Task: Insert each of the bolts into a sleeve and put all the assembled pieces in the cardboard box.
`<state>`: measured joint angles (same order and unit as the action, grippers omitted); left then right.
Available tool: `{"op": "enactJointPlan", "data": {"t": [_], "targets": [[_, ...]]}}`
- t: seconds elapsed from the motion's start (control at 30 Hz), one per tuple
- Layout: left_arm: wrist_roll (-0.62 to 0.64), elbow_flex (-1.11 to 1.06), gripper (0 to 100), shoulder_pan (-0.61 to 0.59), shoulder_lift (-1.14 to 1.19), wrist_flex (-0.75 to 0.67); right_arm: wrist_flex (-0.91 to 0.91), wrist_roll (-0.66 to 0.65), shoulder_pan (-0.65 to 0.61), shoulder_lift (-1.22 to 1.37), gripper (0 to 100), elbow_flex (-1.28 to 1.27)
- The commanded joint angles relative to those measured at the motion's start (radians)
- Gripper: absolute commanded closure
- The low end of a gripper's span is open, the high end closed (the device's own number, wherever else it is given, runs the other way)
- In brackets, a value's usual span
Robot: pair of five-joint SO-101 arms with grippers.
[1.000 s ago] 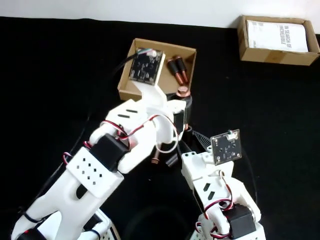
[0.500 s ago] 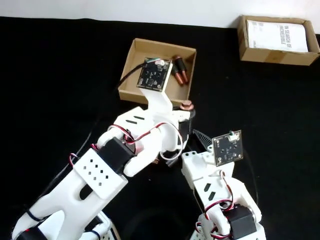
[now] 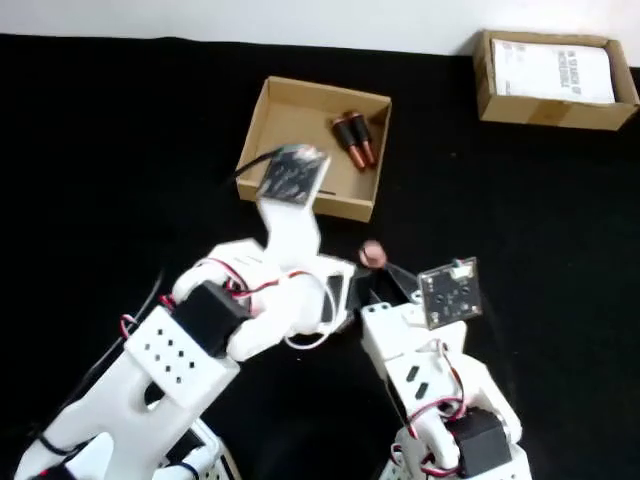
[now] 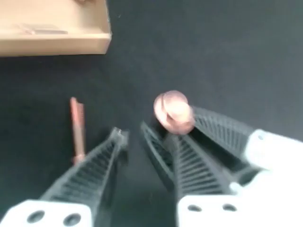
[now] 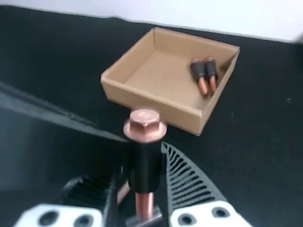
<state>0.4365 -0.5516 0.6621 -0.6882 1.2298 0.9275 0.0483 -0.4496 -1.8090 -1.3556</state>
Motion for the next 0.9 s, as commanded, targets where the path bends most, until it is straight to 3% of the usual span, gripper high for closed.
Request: {"op": "enactJointPlan", "data": {"t": [0.0,0.27,0.37,0.5,0.63,0.87], "targets": [[-0.005,0.056,62,0.015,-0.002,0.153,-0.038,-0.006,0.027,-0.004,99.2,0.018],[-0.012,0.337,61,-0.025,-0.013,0.548,-0.054,-0.005,0.051,0.002,99.2,0.041],[-0.031,0.363,69,-0.114,-0.127,0.548,-0.059,-0.005,0.085,0.07,99.2,0.119],[-0.219,0.351,85,-0.176,-0.334,0.523,-0.061,-0.003,0.104,0.289,99.2,0.315],[-0.319,0.291,100,-0.252,-0.512,0.502,-0.097,-0.005,0.104,0.516,99.2,0.519],[-0.411,-0.033,99,-0.504,-0.782,0.413,-0.166,-0.051,0.102,0.866,99.2,0.802]]}}
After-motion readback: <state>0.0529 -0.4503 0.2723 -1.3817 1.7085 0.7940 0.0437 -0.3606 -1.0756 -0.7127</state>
